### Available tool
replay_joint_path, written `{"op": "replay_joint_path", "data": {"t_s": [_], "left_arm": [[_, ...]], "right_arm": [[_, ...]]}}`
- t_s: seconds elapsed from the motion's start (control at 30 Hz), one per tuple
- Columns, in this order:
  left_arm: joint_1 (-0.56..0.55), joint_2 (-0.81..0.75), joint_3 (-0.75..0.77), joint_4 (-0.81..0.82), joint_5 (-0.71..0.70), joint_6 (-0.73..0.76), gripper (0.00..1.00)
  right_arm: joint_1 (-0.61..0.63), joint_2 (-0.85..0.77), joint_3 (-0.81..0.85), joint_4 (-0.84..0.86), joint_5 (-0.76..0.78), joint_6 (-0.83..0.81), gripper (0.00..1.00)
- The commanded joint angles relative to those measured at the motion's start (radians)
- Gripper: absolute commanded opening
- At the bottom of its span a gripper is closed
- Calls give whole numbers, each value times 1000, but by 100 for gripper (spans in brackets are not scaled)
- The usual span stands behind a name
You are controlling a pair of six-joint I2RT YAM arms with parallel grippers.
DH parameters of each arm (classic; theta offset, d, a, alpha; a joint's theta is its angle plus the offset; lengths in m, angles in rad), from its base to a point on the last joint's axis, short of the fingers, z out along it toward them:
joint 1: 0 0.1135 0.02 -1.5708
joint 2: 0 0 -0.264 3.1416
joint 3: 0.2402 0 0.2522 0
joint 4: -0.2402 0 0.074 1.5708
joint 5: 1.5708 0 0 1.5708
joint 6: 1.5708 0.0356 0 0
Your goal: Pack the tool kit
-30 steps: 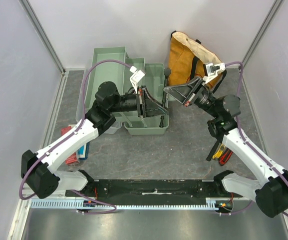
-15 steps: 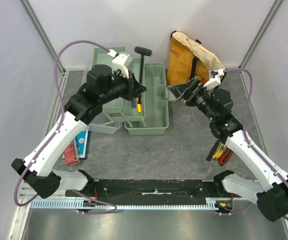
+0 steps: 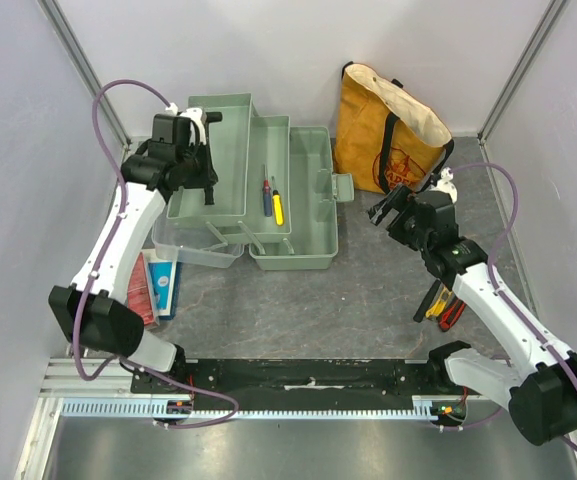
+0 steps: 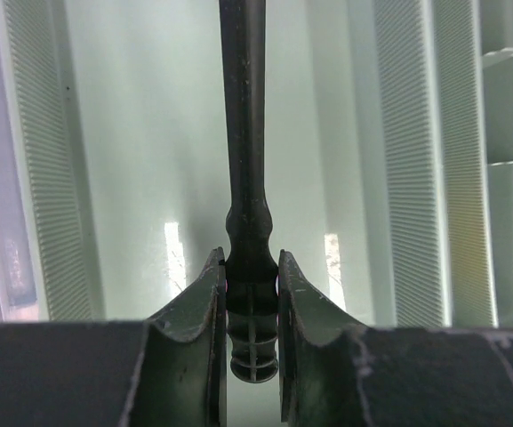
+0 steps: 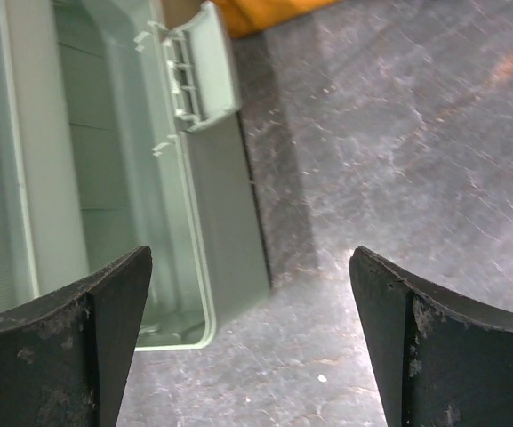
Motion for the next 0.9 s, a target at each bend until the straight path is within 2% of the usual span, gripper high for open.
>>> {"op": "replay_joint_path", "data": {"t_s": [0.0,0.3,0.4,0.7,0.87], "left_arm": [[6,52,65,-31,-8,66,2],[8,151,104,-74,-48,60,11],[8,150,109,-67,-33,57,2],[-1,55,158,-24,-5,47,2],[-32,7,201,-21,58,32,2]], "right_arm": [[-16,-8,-15,-41,32,-10,98],[-56,12,-40,-81,73,-1,98],[-73,18,-44,-84,70,2,98],[-84,43,-43,-84,42,9,98],[-84,38,-40,-83,45,13,98]]}}
